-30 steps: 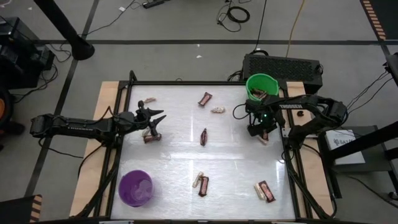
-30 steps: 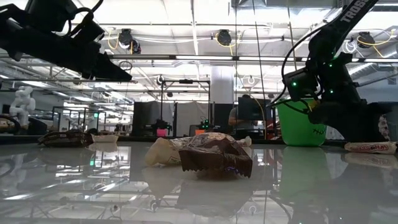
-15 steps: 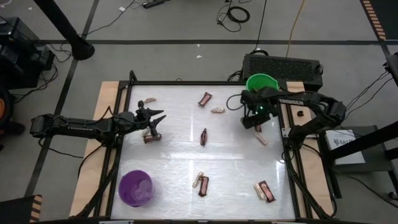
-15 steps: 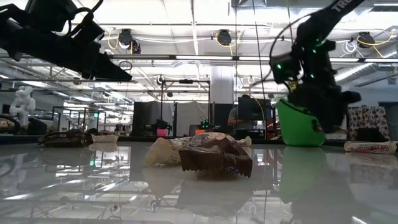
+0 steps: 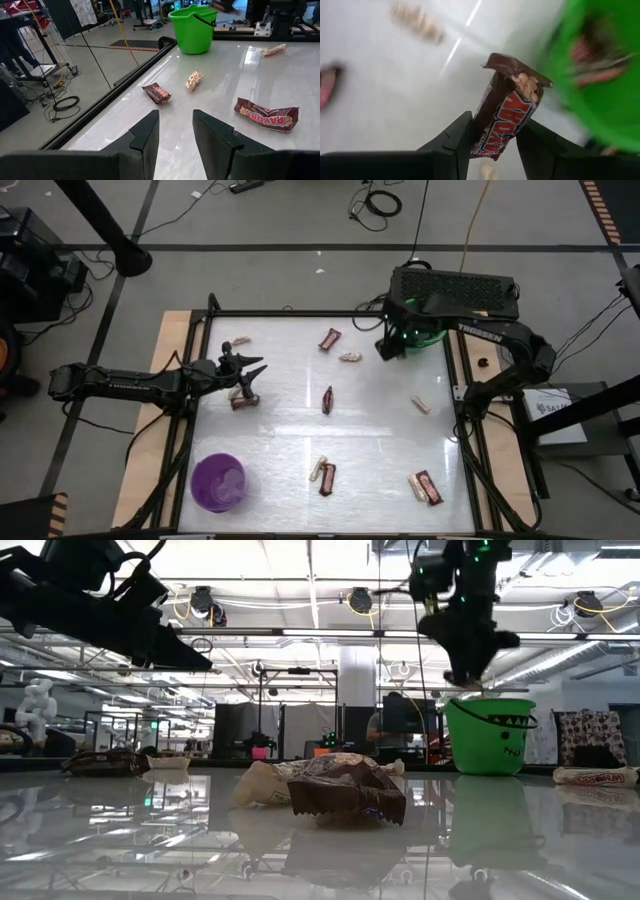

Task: Sort candy by brand, put in halloween buckets
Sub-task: Put the brown candy bar into the green bucket

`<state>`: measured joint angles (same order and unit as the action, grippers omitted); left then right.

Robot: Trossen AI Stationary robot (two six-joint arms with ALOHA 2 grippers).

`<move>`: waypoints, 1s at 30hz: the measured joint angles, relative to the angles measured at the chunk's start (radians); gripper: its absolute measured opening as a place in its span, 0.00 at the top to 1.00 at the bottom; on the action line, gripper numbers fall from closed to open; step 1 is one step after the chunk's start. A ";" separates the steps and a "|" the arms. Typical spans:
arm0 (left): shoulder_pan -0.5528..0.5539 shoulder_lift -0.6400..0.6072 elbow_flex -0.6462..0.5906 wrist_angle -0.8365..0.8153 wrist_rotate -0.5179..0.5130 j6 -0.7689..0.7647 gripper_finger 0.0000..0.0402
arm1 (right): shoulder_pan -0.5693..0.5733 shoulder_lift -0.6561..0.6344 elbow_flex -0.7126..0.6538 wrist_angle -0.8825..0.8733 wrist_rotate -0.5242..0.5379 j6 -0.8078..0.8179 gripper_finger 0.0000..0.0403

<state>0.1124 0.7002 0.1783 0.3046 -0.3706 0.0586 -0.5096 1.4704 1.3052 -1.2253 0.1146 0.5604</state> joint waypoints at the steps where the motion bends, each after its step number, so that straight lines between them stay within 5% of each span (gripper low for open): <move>1: 0.000 0.000 0.000 0.000 0.000 0.000 0.68 | -0.003 0.000 0.022 0.000 0.052 0.001 0.68; 6: 0.000 0.000 0.000 0.000 0.000 0.000 0.68 | -0.036 -0.001 0.080 0.009 0.291 0.024 0.68; 11: 0.000 0.000 0.000 0.000 0.000 0.000 0.68 | -0.092 -0.001 0.079 0.000 0.412 0.047 0.68; 21: 0.000 0.000 0.000 0.000 0.000 0.000 0.68 | -0.139 0.000 0.079 0.000 0.435 0.019 0.67; 30: 0.000 0.000 0.000 -0.001 0.000 0.001 0.68 | -0.140 0.000 0.079 0.001 0.461 0.022 0.50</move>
<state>0.1123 0.7003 0.1783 0.3038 -0.3706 0.0593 -0.6495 1.4700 1.3838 -1.2247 0.5754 0.5820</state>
